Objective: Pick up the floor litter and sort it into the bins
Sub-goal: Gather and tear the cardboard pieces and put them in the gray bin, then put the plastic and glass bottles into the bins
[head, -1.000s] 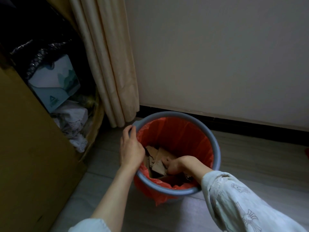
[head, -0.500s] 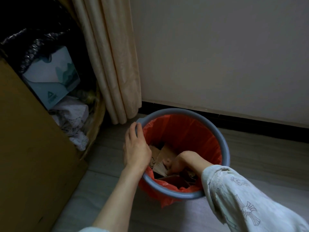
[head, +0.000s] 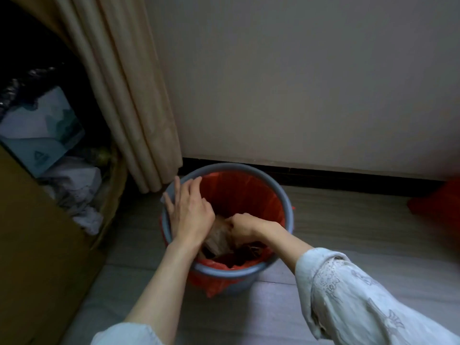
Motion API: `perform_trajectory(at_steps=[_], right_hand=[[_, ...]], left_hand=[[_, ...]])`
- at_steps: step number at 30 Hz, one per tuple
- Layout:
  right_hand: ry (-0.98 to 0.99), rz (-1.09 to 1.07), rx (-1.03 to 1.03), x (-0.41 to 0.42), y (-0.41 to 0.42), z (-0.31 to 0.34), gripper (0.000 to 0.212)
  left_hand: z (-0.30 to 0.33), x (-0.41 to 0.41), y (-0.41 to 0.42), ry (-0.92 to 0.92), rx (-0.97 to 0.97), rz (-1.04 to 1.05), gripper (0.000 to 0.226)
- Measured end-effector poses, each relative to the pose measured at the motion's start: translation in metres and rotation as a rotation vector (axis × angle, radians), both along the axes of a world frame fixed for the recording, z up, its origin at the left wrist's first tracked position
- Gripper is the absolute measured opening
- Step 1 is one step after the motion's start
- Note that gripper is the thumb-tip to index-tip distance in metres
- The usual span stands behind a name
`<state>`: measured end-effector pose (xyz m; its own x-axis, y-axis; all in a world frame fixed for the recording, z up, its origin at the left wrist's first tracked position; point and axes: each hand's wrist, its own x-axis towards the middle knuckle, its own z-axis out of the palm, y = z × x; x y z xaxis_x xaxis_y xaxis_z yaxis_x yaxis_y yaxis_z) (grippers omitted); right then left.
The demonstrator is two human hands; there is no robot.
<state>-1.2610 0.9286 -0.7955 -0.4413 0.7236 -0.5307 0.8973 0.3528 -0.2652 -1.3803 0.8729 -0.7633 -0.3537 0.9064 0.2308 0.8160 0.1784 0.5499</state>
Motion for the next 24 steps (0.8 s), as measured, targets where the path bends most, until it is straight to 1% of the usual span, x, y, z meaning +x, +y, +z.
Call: perform_trajectory(at_steps=[2,4,5,7,9,11,12,14,17,20,24], right_hand=[[0.138,-0.023,0.082,0.011,-0.005,0.023,0.041],[0.275,-0.057,0.219,0.035,-0.012,0.046,0.043],[0.303,-0.068,0.308,0.042,-0.016,0.057,0.042],[0.239,-0.08,0.507,0.076,-0.029,0.074,0.037],[0.158,-0.12,0.615,0.126,-0.048,0.085,0.035],[0.069,-0.214,0.598,0.194,-0.074,0.091,0.035],[0.031,-0.263,0.567,0.218,-0.083,0.09,0.035],[-0.064,-0.402,0.454,0.274,-0.108,0.088,0.036],[-0.127,-0.625,0.267,0.363,-0.153,0.071,0.04],[-0.165,-0.759,0.165,0.437,-0.203,0.043,0.042],[-0.145,-0.933,0.102,0.521,-0.283,0.006,0.044]], left_hand=[[0.011,0.013,0.006,-0.033,0.094,-0.067,0.048],[0.022,0.034,0.015,-0.076,0.189,-0.123,0.045],[0.027,0.039,0.02,-0.098,0.227,-0.141,0.044],[0.038,0.062,0.032,-0.132,0.282,-0.21,0.041],[0.049,0.102,0.038,-0.163,0.285,-0.302,0.038],[0.056,0.165,0.033,-0.212,0.26,-0.43,0.036],[0.054,0.187,0.028,-0.208,0.224,-0.495,0.035],[0.038,0.238,0.007,-0.147,0.116,-0.681,0.035],[-0.002,0.312,-0.04,-0.03,-0.099,-0.969,0.038],[-0.042,0.367,-0.078,0.036,-0.283,-1.093,0.039],[-0.078,0.454,-0.116,0.129,-0.378,-1.226,0.04]])
